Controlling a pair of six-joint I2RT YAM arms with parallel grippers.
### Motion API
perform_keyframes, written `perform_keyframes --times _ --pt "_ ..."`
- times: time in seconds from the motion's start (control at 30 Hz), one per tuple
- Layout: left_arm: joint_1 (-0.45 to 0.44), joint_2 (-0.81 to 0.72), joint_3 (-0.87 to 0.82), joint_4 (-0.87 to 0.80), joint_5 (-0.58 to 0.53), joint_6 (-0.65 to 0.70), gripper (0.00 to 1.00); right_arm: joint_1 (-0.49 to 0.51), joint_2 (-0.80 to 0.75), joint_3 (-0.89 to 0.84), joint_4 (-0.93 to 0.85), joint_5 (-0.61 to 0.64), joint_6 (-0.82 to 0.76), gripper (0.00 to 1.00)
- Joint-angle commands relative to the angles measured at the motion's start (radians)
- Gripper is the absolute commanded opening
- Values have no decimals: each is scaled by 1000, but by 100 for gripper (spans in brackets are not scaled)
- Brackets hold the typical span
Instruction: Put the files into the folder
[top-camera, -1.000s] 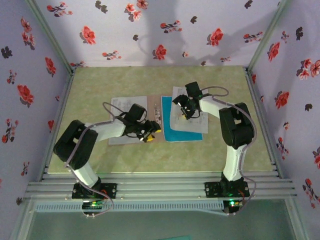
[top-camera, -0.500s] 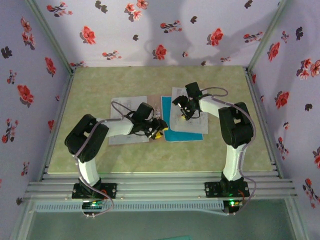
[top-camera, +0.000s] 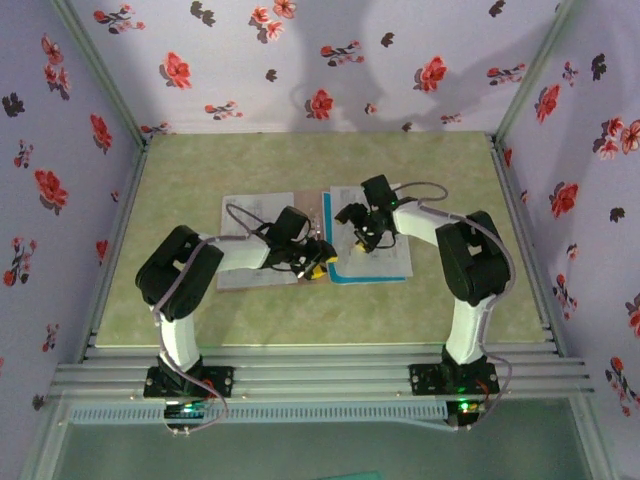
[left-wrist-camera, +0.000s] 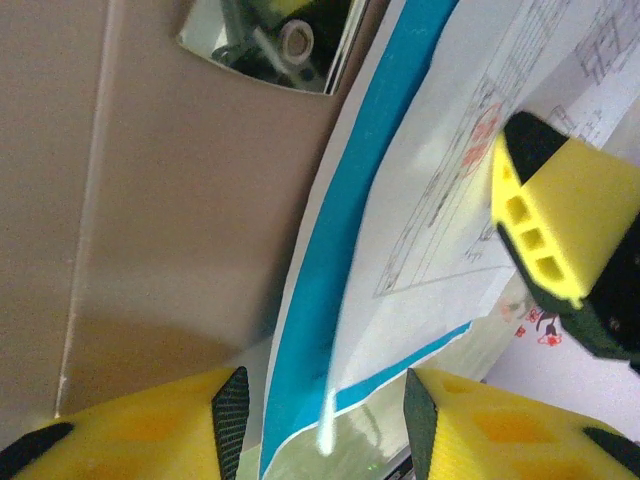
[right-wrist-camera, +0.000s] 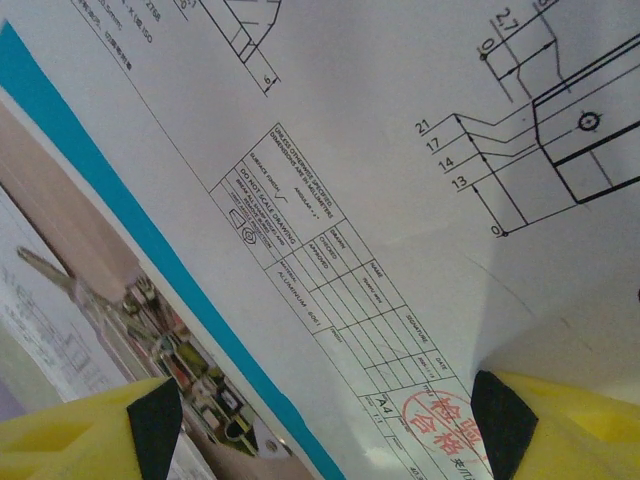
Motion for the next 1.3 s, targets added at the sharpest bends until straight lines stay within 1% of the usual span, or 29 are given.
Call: perform_keyframes --times 0.0,0.37,0.6,0.67,0.87,0.9,0.93,1.03,1.27 --pt "-9 37 16 -5 7 18 47 26 -7 -52 -38 -9 5 80" --pt "-9 39 15 -19 4 24 42 52 -7 -53 -51 4 22 80" --pt "-17 49 21 -23 2 26 33 53 -15 -71 -22 21 65 81" --pt "-19 53 23 -30 1 29 27 53 -15 -70 -15 22 76 81" --pt "-20 48 21 -42 -3 31 1 52 -59 -65 -17 39 98 84" --pt "-20 46 21 -40 -2 28 0 50 -70 -59 -21 41 99 84" --pt "-20 44 21 -40 -3 26 0 47 -80 -50 -28 44 98 87" --pt "-19 39 24 -39 -3 22 0 44 -106 -11 -72 62 79 89" --pt "-10 12 22 -39 -4 8 0 3 -162 29 -143 105 28 90"
